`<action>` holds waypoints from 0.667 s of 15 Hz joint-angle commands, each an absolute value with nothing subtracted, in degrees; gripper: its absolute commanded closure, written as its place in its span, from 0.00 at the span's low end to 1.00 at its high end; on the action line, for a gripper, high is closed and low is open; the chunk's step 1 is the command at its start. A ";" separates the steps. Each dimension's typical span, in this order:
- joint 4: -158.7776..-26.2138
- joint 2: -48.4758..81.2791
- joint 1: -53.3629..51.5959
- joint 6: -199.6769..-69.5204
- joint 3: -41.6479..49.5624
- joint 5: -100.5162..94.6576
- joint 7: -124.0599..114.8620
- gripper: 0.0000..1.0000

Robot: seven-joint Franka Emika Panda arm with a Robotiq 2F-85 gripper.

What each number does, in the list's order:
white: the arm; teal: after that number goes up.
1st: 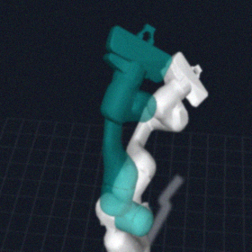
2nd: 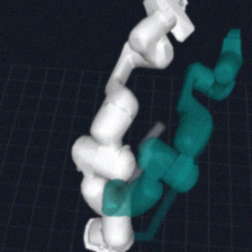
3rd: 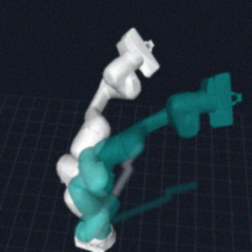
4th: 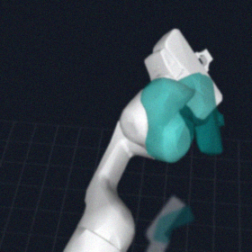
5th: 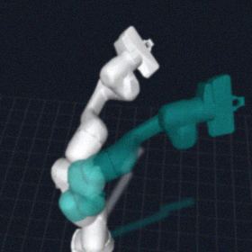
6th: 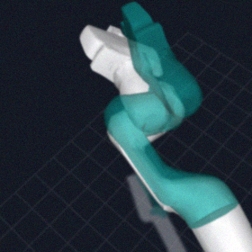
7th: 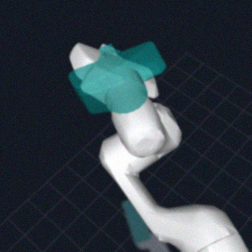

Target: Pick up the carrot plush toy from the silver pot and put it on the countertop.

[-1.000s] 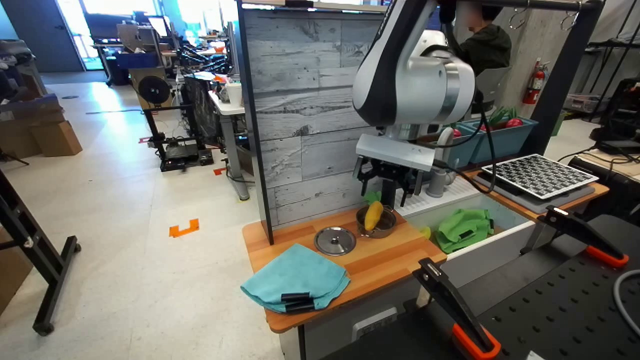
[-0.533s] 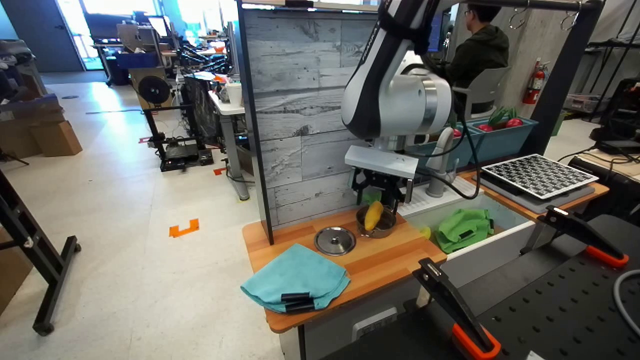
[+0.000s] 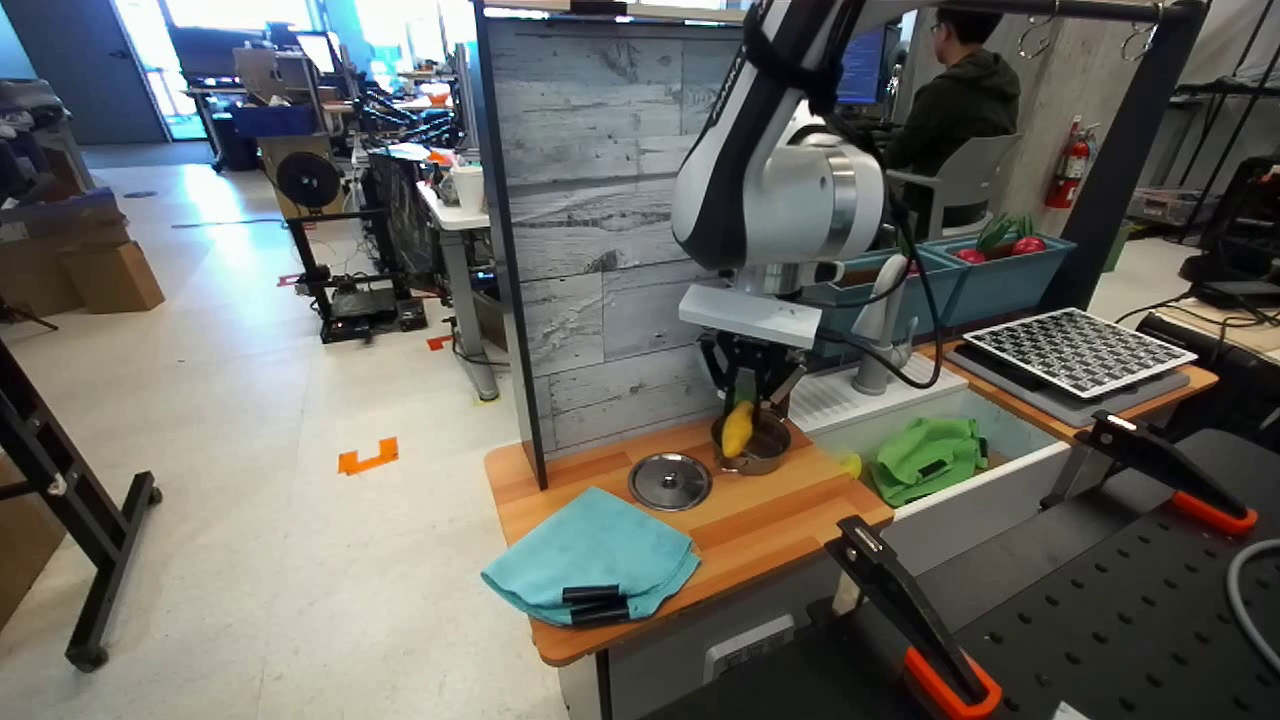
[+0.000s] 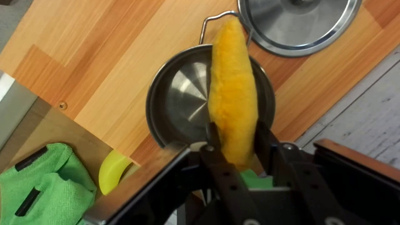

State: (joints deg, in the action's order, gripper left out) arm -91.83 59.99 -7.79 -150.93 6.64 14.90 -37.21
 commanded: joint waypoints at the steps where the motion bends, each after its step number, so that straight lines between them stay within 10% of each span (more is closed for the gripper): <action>1: -90.71 60.01 -7.64 -149.75 6.62 14.05 -37.15 0.95; 10: -103.52 52.18 -12.02 -157.55 7.28 11.36 -32.83 0.98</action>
State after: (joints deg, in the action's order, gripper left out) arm -95.86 57.76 -9.63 -154.50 6.60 13.16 -34.38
